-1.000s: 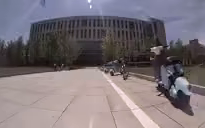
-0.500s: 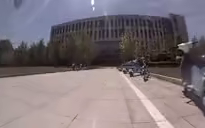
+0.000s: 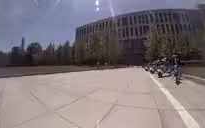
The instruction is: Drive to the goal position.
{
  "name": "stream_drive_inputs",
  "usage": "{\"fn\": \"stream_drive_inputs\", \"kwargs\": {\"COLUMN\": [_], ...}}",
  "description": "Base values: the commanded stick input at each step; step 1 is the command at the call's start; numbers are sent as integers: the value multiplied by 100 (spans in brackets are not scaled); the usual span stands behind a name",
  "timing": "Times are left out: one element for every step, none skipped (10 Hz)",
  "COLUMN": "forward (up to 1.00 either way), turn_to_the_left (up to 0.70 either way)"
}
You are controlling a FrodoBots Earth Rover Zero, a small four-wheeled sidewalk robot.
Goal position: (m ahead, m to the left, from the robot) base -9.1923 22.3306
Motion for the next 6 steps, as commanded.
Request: {"fn": "stream_drive_inputs", "kwargs": {"forward": [70, 70, 70, 70, 70, 70], "turn_to_the_left": [35, 35, 35, 35, 35, 35]}}
